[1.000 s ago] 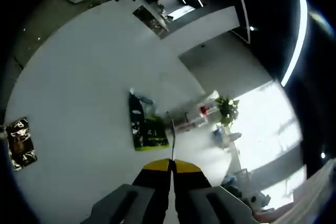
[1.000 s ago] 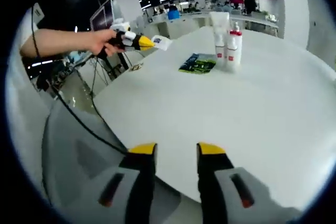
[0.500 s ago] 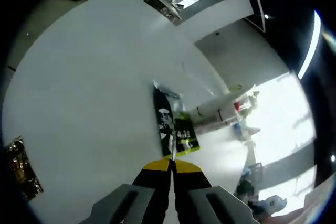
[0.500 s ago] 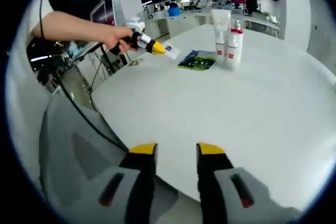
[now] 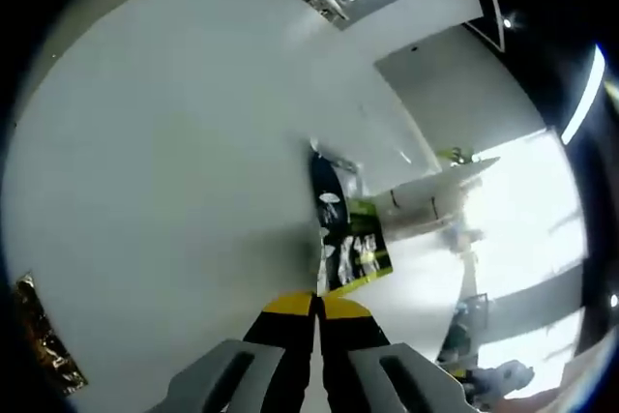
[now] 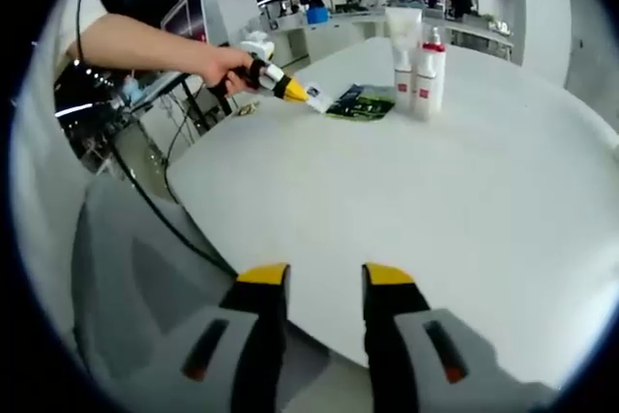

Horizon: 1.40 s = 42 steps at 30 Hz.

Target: Arrange the skincare products in the storage area until every visible bottle or jar stands upright without overlapping.

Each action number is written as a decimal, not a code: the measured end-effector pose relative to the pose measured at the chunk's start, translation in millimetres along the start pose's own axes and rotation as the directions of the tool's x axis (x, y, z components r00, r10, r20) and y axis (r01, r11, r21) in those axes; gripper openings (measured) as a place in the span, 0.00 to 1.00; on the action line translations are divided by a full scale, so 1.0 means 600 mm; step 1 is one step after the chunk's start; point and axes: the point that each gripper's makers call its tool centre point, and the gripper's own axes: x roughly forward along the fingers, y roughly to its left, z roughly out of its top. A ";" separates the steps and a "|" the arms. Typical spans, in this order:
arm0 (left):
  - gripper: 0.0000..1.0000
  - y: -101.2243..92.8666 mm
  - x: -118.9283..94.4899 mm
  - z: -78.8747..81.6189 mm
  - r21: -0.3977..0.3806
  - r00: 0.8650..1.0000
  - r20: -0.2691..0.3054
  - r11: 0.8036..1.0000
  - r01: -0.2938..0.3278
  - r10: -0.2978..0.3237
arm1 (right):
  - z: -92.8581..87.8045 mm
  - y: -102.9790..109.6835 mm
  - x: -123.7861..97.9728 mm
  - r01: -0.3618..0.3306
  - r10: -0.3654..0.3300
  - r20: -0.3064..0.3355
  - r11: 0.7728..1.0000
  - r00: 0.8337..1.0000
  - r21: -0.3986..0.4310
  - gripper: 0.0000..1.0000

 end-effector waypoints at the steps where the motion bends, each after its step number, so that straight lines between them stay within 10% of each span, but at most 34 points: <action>1: 0.01 0.002 0.001 -0.002 -0.010 1.000 -0.003 1.000 -0.009 0.009 | 0.000 0.000 0.000 0.001 -0.001 0.000 1.000 1.000 0.003 0.31; 24: 0.06 0.044 -0.001 -0.001 -0.162 0.995 -0.033 0.982 -0.097 0.093 | -0.001 -0.001 0.000 0.007 -0.007 -0.005 1.000 1.000 -0.003 0.31; 42: 0.19 0.043 -0.028 0.003 -0.104 0.989 -0.021 0.983 -0.151 0.149 | -0.001 0.000 0.000 0.005 -0.005 -0.006 1.000 1.000 -0.013 0.31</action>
